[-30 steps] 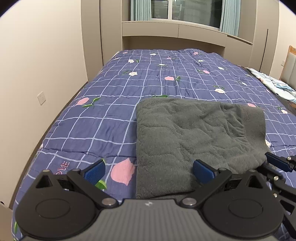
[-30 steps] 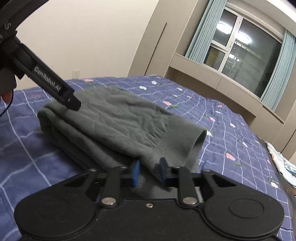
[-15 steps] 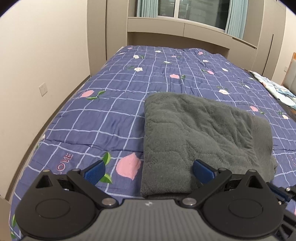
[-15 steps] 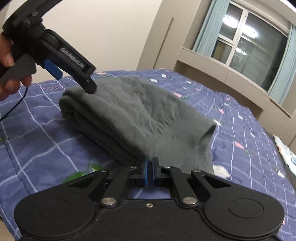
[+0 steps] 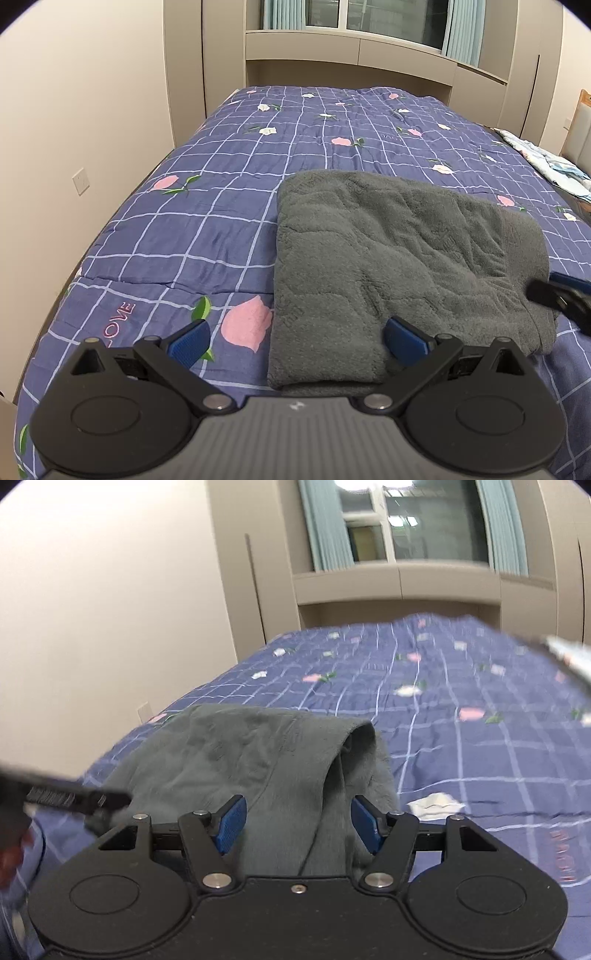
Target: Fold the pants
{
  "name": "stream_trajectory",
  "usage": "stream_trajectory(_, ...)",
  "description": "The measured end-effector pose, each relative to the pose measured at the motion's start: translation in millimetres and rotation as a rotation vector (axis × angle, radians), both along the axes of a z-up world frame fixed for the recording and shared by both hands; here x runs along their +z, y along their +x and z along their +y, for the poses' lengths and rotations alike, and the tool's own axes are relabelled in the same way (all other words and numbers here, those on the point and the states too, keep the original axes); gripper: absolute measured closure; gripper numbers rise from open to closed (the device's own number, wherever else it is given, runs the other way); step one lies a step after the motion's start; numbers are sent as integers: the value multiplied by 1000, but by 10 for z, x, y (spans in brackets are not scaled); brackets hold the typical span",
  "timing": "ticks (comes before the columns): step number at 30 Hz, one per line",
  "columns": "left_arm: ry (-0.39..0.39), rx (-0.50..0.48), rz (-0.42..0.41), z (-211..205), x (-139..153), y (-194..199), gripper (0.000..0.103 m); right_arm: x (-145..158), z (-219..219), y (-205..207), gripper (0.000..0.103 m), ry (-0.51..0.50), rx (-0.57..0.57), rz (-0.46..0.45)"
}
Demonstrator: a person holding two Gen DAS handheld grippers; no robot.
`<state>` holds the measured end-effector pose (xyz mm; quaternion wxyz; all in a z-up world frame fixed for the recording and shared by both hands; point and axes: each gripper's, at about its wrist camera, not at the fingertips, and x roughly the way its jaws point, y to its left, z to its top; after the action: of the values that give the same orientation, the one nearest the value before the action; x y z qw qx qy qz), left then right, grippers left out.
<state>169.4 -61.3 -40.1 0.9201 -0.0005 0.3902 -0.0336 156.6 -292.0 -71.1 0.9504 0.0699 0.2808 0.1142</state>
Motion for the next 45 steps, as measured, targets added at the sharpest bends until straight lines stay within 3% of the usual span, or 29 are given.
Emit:
stream_trajectory(1,0,0,0,-2,-2,0,1,-29,-4,96,38,18,-10,12)
stream_trajectory(2,-2,-2,1,-6,-5,3,1,-61,-20,170,46,42,-17,26)
stream_trajectory(3,-2,-6,3,-14,-10,11,1,-93,-41,248,60,70,-29,47)
stream_trajectory(4,-3,-11,4,-22,-19,17,1,-105,-51,295,67,82,-50,56)
stream_trajectory(5,-6,-16,6,-34,-29,27,1,-107,-50,320,82,72,-65,57)
stream_trajectory(6,-11,-20,10,-46,-41,38,1,-90,-40,335,88,50,-73,51)
stream_trajectory(11,-22,-50,20,-150,-73,89,1,-30,-32,330,98,-10,-83,33)
stream_trajectory(19,-29,-56,25,-165,-102,80,1,-133,75,381,97,-81,-99,53)
stream_trajectory(23,-25,-55,22,-154,-90,79,1,-118,96,355,91,-93,-110,52)
stream_trajectory(25,-22,-55,18,-142,-65,73,1,-69,126,336,80,-125,-108,44)
stream_trajectory(27,-23,-52,21,-122,-34,81,1,-14,159,298,54,-159,-99,27)
stream_trajectory(29,-13,-52,15,-124,7,76,1,31,164,277,38,-165,-89,12)
stream_trajectory(35,20,-52,-9,-159,90,81,0,105,216,302,9,-169,-67,-24)
stream_trajectory(41,7,-56,7,-135,32,110,1,-87,241,456,1,-279,-130,39)
stream_trajectory(45,-15,-54,-19,-58,78,105,0,-160,15,479,1,-235,-214,50)
